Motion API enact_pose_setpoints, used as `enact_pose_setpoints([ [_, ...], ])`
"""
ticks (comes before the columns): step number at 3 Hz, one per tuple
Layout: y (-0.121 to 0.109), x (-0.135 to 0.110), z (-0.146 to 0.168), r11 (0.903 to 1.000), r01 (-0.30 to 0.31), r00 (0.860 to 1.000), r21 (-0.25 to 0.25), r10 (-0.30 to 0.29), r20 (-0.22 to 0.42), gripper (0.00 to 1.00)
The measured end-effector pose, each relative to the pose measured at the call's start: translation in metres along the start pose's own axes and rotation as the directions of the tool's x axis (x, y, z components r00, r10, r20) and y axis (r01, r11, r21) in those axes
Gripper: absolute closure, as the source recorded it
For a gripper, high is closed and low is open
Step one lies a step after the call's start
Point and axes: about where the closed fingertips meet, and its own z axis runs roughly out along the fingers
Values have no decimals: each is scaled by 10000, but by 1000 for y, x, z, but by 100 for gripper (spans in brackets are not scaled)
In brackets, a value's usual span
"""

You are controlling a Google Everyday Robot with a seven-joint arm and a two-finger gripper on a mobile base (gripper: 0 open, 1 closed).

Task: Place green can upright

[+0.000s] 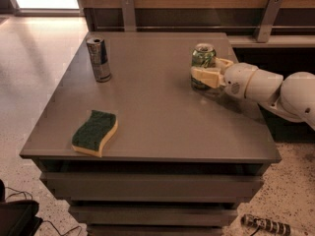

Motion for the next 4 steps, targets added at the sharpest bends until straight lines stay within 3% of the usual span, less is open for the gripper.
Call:
enact_pose_setpoints([
  [1, 0, -1, 0, 10000, 0, 10000, -2, 0, 0, 83],
  [4, 3, -1, 3, 10000, 6, 10000, -63, -6, 0, 12],
])
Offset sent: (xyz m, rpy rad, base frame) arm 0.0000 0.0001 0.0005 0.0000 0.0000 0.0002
